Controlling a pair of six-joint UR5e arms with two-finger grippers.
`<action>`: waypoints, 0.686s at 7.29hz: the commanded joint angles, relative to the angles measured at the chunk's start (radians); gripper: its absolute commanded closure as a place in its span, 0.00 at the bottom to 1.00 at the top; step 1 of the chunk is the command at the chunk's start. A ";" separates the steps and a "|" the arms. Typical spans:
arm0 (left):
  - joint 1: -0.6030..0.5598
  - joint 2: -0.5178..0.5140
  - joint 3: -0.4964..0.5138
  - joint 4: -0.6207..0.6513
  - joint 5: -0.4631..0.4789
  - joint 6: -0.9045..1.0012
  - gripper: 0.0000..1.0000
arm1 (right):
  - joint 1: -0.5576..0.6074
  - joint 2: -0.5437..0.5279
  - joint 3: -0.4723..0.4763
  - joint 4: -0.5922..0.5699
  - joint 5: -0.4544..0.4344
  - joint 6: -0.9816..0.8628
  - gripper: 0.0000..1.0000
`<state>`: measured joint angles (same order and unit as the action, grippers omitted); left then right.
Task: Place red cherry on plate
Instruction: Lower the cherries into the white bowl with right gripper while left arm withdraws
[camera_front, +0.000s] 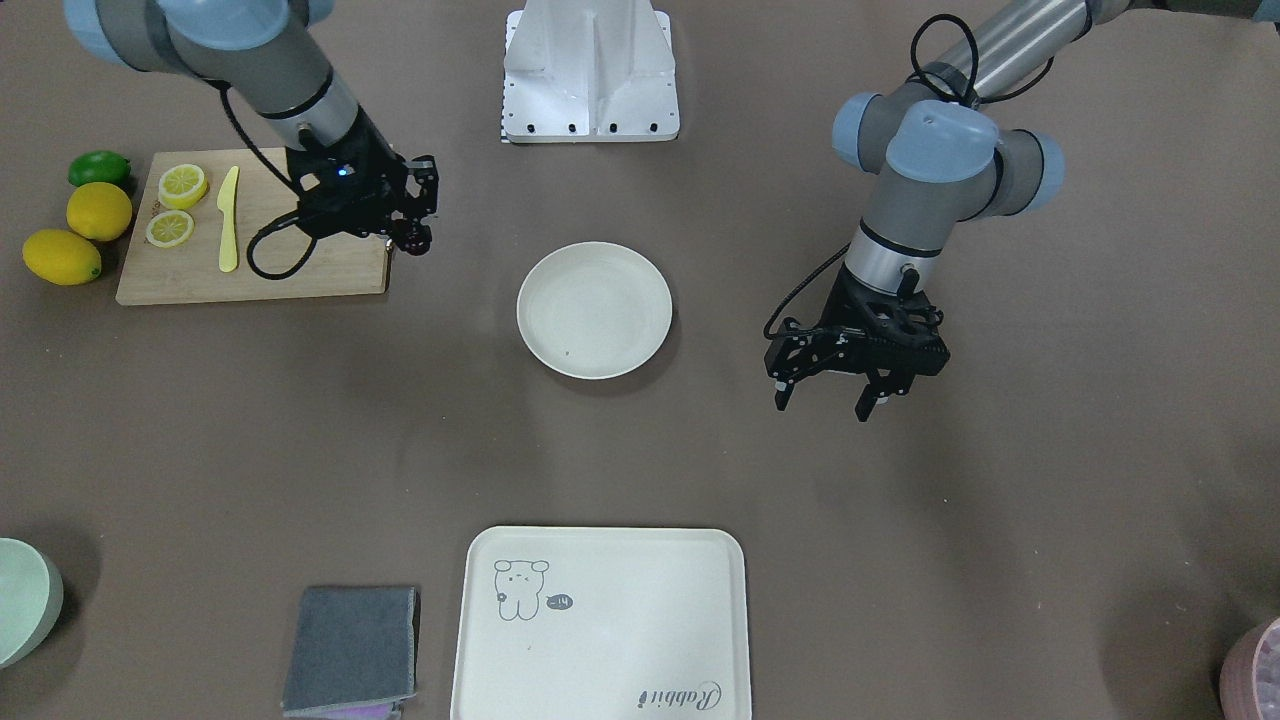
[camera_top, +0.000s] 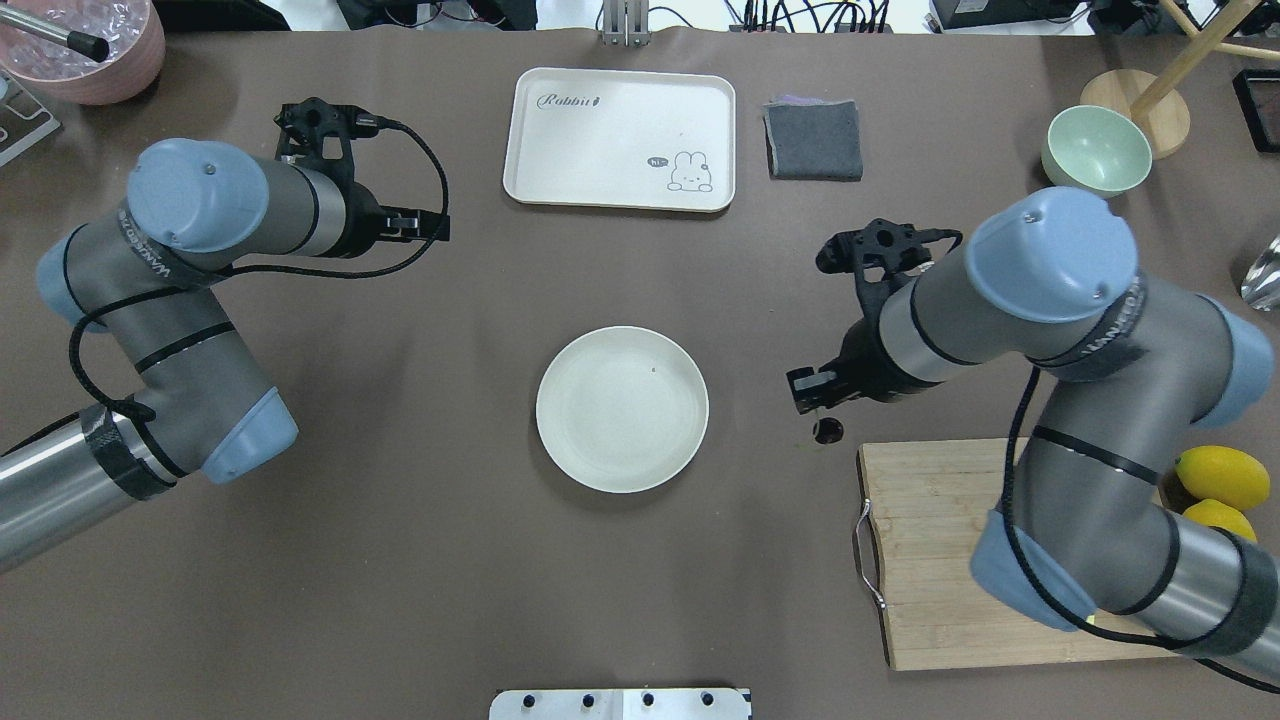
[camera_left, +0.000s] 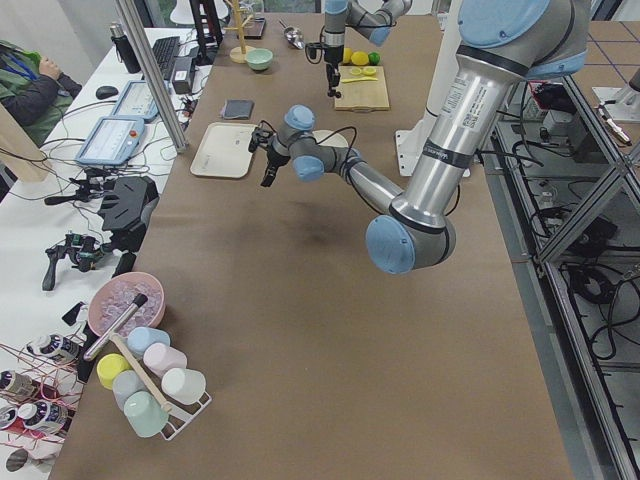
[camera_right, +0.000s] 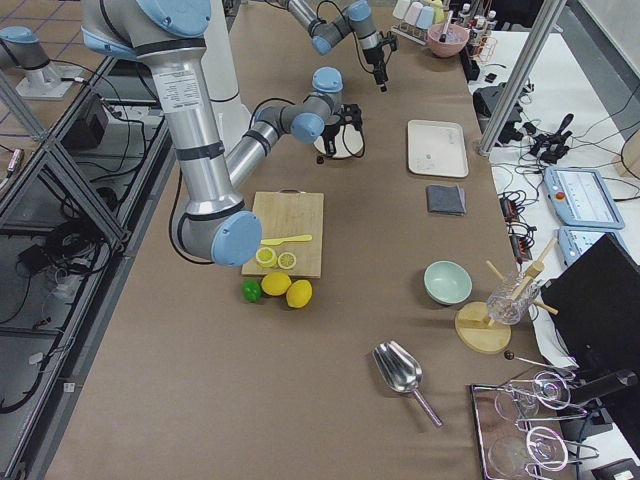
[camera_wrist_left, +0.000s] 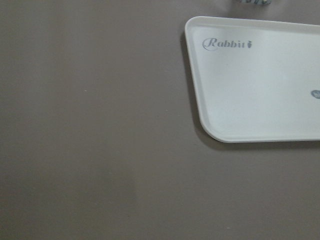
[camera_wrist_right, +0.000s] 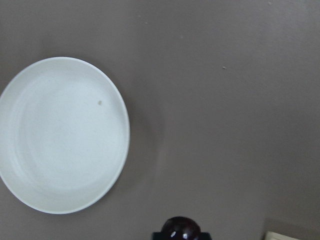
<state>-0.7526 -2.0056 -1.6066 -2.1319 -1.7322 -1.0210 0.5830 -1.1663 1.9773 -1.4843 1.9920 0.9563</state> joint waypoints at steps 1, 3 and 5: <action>-0.014 0.041 0.001 0.000 0.002 0.016 0.02 | -0.066 0.216 -0.174 -0.042 -0.111 0.004 1.00; -0.016 0.050 0.002 0.000 0.005 0.016 0.02 | -0.123 0.381 -0.381 -0.028 -0.208 0.065 1.00; -0.014 0.051 0.030 -0.011 0.006 0.018 0.02 | -0.149 0.419 -0.509 0.097 -0.229 0.076 1.00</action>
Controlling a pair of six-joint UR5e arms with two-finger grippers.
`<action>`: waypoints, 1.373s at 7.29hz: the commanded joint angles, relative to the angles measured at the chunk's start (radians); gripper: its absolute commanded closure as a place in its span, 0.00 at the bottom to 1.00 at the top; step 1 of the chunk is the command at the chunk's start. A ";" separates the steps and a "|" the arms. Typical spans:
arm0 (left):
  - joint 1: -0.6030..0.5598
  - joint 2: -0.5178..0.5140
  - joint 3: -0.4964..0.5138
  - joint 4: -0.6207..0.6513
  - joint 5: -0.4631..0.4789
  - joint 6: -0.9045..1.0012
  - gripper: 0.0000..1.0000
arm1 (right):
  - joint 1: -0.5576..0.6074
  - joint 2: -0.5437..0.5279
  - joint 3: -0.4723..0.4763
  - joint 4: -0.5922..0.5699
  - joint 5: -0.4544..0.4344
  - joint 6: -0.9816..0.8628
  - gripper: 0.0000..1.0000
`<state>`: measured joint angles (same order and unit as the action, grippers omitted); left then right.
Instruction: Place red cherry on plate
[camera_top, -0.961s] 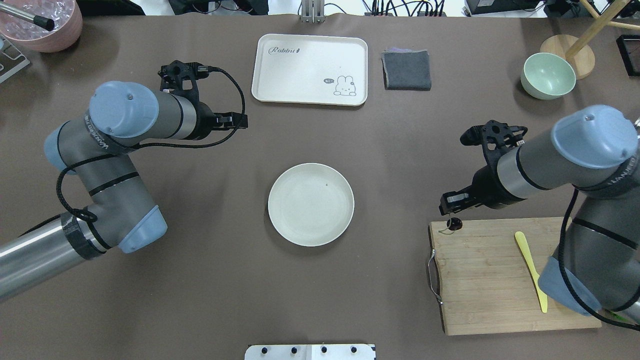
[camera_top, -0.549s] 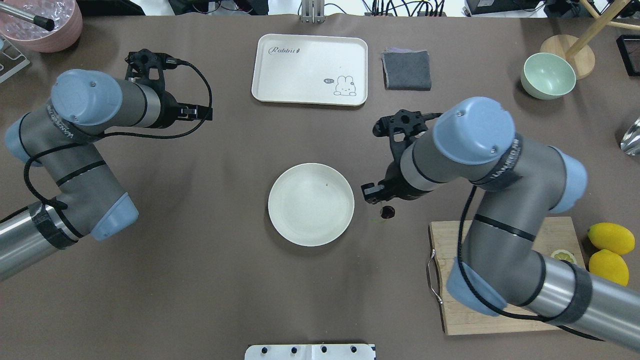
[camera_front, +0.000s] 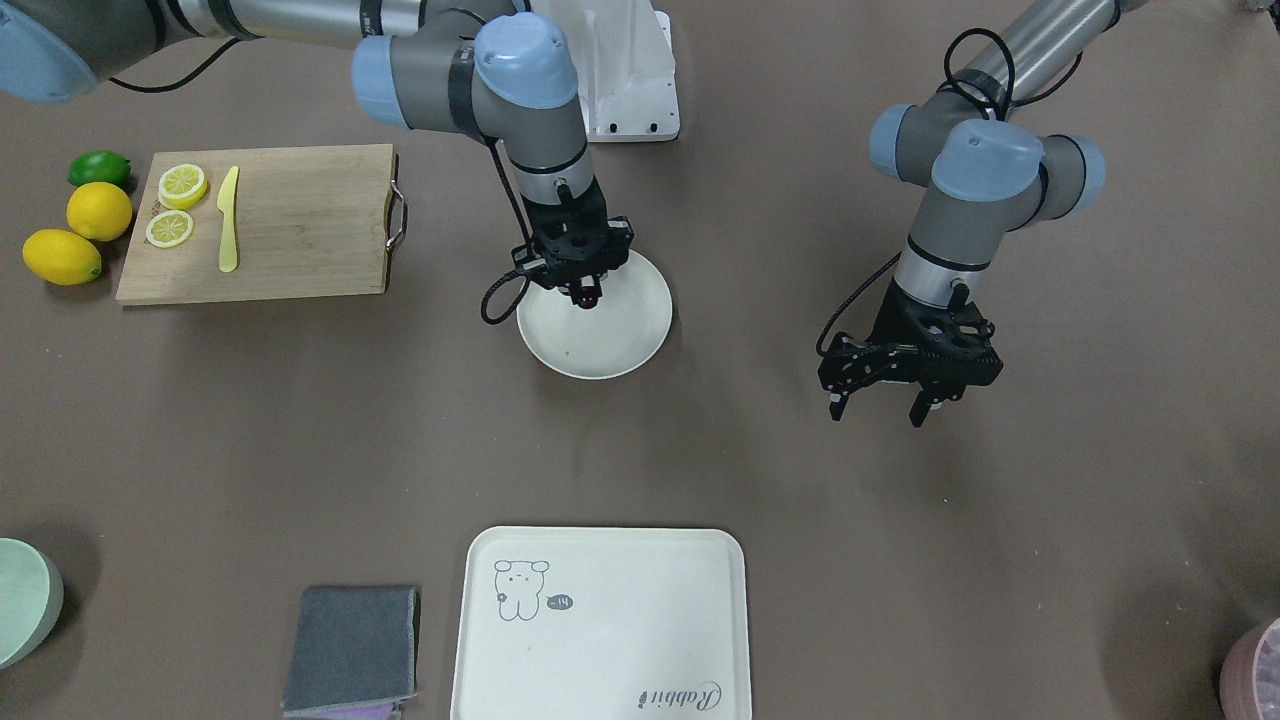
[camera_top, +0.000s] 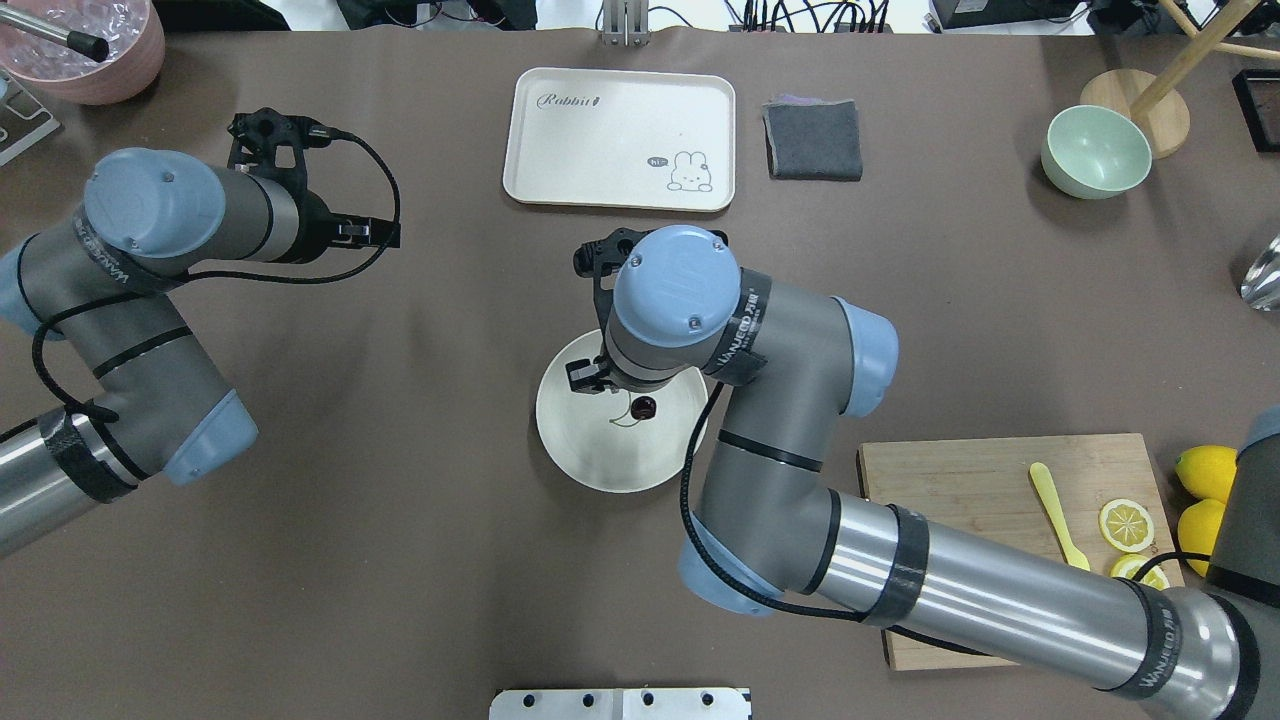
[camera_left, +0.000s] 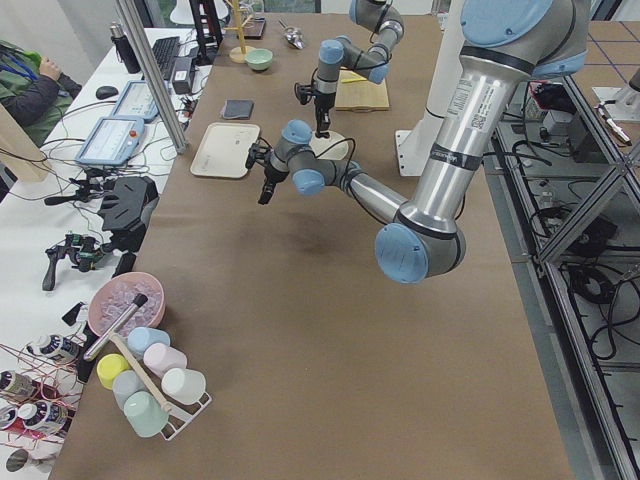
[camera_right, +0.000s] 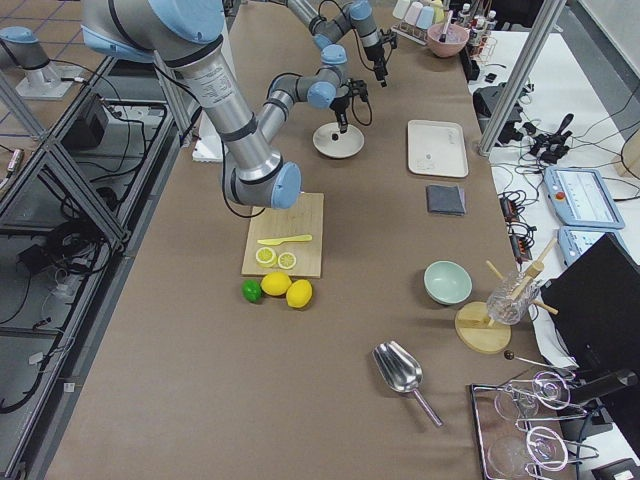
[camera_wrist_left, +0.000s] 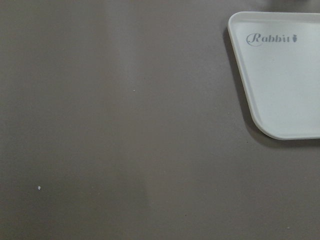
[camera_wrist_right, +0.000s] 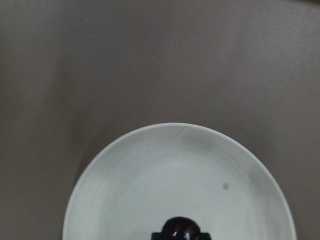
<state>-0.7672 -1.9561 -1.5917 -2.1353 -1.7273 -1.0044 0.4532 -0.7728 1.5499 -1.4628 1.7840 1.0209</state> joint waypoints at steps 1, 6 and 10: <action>-0.001 0.002 0.018 -0.008 0.002 0.001 0.02 | -0.027 0.024 -0.086 0.082 -0.021 0.014 1.00; -0.004 0.002 0.022 -0.009 0.002 0.001 0.02 | -0.036 -0.014 -0.045 0.040 -0.012 0.063 0.00; -0.074 0.048 0.027 -0.003 -0.017 0.098 0.02 | 0.114 -0.028 0.142 -0.192 0.147 0.045 0.00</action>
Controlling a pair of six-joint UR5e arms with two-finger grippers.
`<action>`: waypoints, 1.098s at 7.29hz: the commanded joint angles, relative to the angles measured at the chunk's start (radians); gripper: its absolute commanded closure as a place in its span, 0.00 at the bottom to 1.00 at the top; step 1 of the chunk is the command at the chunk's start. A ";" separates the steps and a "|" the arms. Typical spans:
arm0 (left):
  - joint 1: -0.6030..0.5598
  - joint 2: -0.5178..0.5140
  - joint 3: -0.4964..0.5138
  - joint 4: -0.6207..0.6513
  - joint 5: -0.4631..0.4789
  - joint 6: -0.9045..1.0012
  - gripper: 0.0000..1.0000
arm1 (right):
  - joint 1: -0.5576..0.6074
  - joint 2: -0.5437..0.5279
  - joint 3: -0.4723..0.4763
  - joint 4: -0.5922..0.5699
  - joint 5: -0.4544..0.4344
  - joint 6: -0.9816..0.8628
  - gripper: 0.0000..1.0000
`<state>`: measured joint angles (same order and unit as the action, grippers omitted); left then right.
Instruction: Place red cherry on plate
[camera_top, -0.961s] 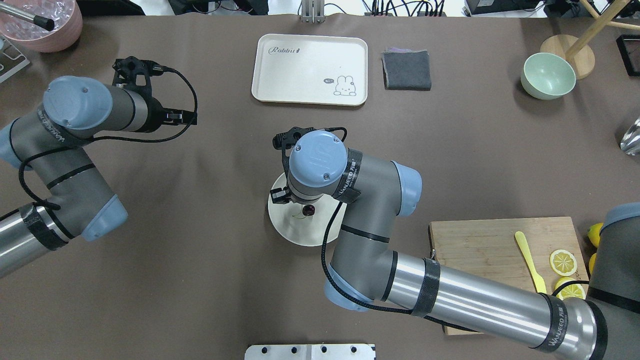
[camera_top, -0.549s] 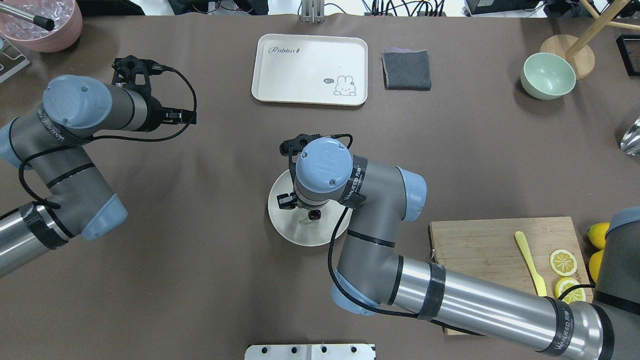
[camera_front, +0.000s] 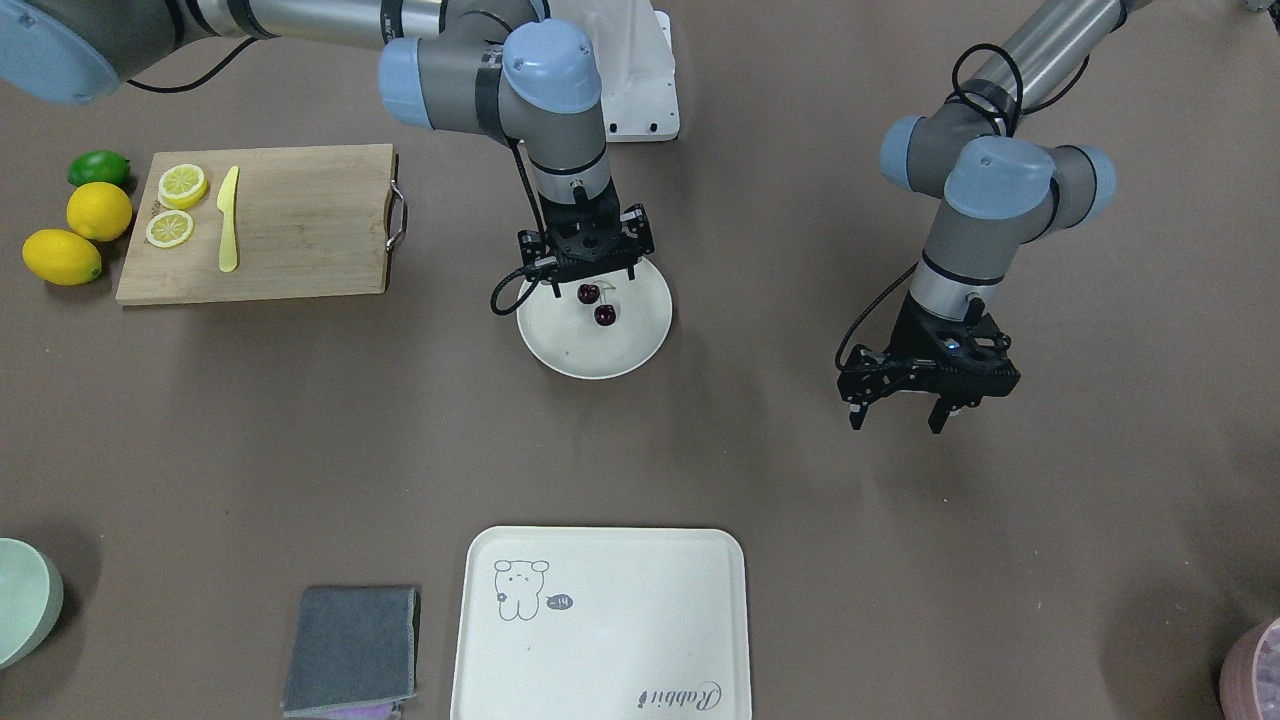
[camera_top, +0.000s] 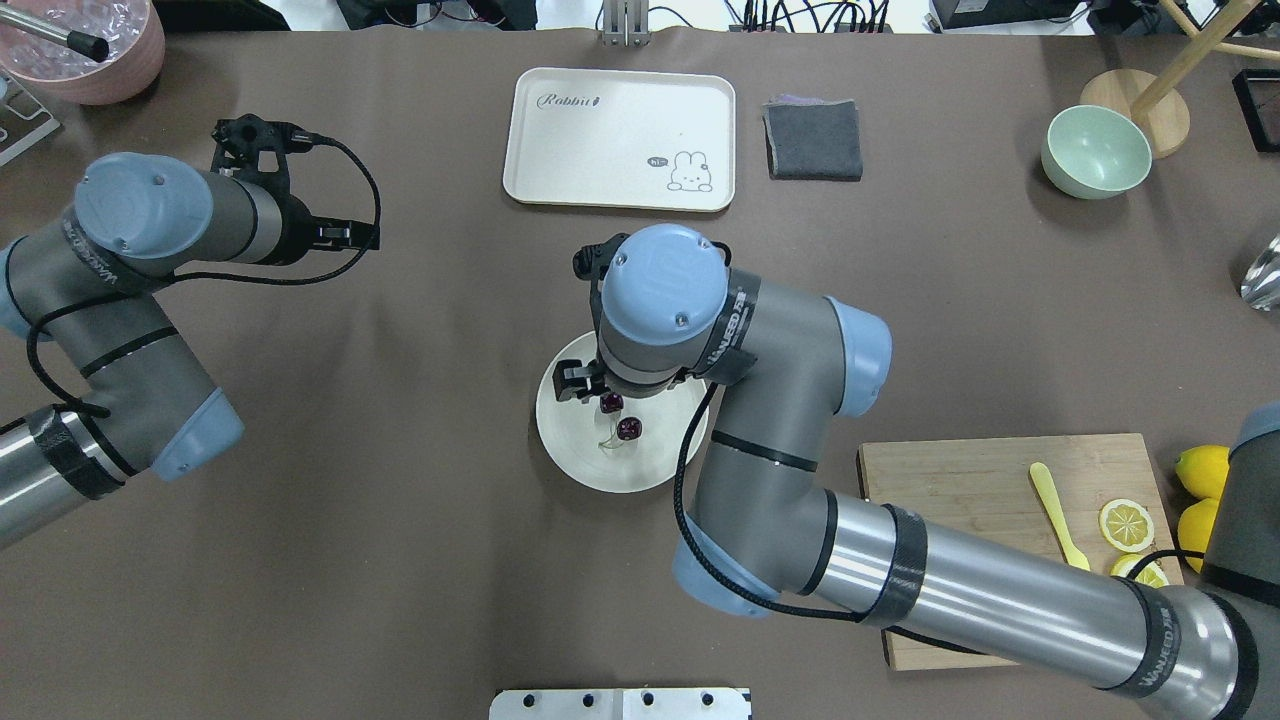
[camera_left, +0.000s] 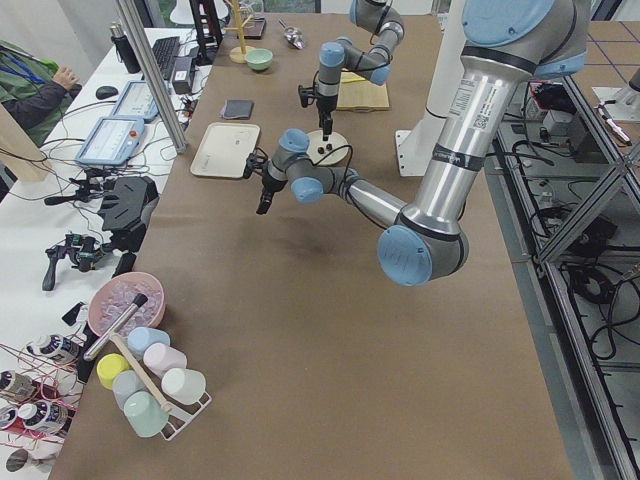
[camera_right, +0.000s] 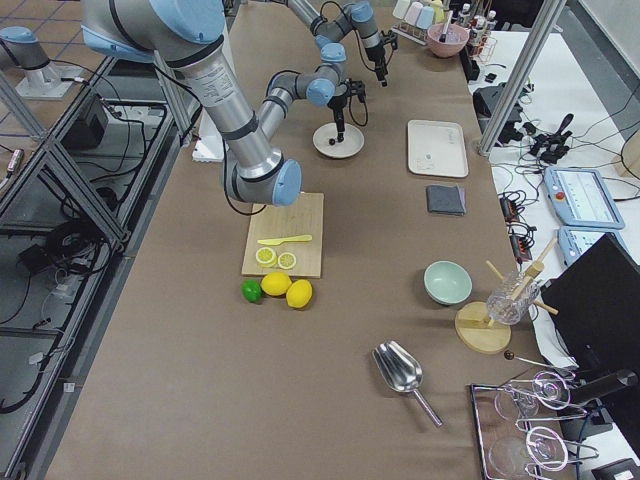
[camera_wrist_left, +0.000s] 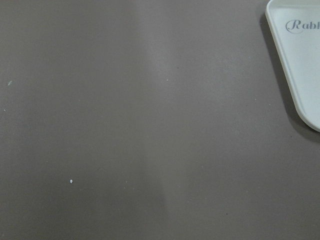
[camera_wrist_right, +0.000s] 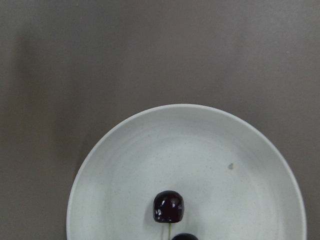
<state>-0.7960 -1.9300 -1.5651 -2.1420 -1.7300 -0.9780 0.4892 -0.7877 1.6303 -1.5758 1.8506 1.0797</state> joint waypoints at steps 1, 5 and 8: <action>-0.121 0.061 0.000 0.019 -0.108 0.208 0.02 | 0.157 -0.063 0.106 -0.098 0.166 -0.015 0.00; -0.589 0.190 -0.022 0.162 -0.452 0.670 0.02 | 0.527 -0.387 0.209 -0.139 0.421 -0.474 0.00; -0.833 0.276 -0.041 0.365 -0.508 0.973 0.02 | 0.785 -0.637 0.201 -0.139 0.482 -0.902 0.00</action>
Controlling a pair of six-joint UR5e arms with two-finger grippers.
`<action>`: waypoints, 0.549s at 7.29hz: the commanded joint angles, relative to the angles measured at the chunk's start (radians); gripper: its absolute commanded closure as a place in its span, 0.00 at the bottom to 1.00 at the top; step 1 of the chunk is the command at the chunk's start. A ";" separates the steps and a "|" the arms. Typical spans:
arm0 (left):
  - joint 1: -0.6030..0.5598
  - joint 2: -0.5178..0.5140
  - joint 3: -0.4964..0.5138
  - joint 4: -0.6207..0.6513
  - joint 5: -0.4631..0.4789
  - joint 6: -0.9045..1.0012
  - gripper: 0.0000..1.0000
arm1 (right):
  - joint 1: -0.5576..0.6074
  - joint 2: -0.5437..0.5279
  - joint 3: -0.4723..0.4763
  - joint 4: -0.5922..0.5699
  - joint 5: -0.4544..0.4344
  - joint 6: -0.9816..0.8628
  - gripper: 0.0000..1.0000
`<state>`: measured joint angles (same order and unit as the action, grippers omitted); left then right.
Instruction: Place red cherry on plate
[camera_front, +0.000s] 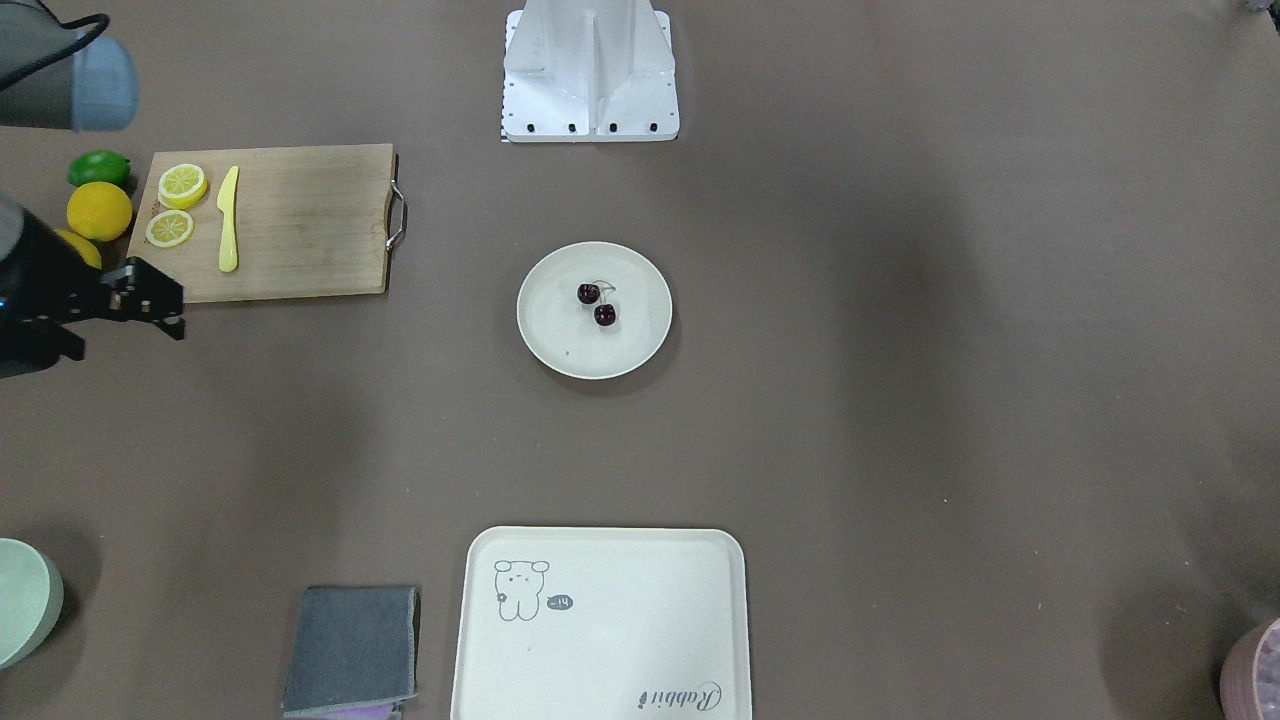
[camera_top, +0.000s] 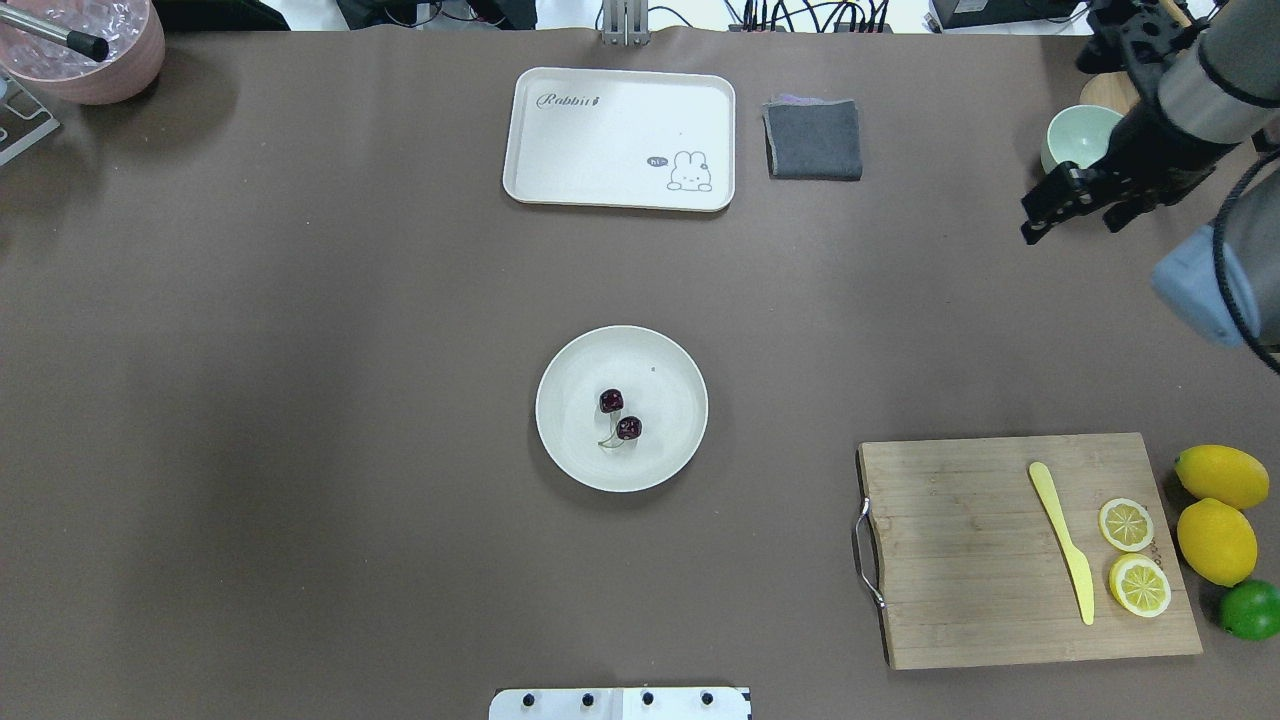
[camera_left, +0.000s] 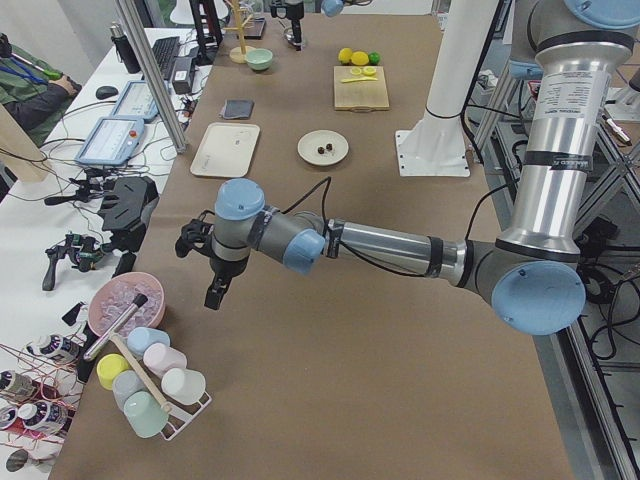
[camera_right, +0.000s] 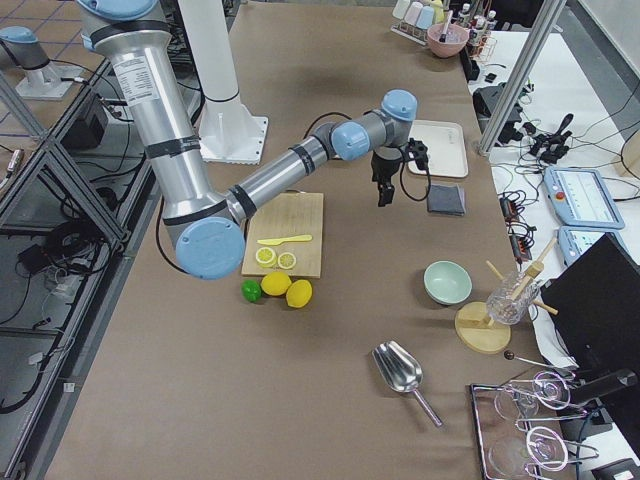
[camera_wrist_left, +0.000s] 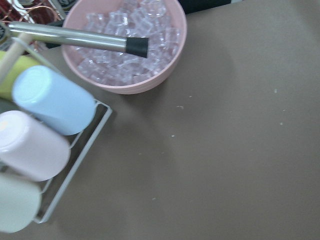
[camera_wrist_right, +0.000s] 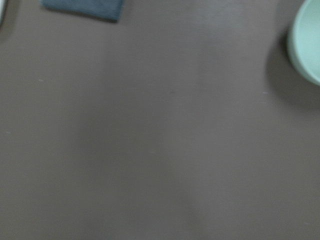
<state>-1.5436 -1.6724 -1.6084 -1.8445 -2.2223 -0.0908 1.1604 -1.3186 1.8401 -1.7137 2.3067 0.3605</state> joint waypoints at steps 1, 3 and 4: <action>-0.099 0.064 0.001 0.071 -0.069 0.086 0.02 | 0.187 -0.199 -0.009 0.002 0.033 -0.271 0.00; -0.115 0.126 -0.004 0.062 -0.174 0.086 0.02 | 0.318 -0.348 -0.012 0.008 0.034 -0.407 0.00; -0.115 0.150 -0.019 0.060 -0.174 0.086 0.02 | 0.388 -0.379 -0.021 0.002 0.031 -0.489 0.00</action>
<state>-1.6538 -1.5588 -1.6139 -1.7806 -2.3750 -0.0058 1.4589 -1.6335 1.8274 -1.7084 2.3418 -0.0222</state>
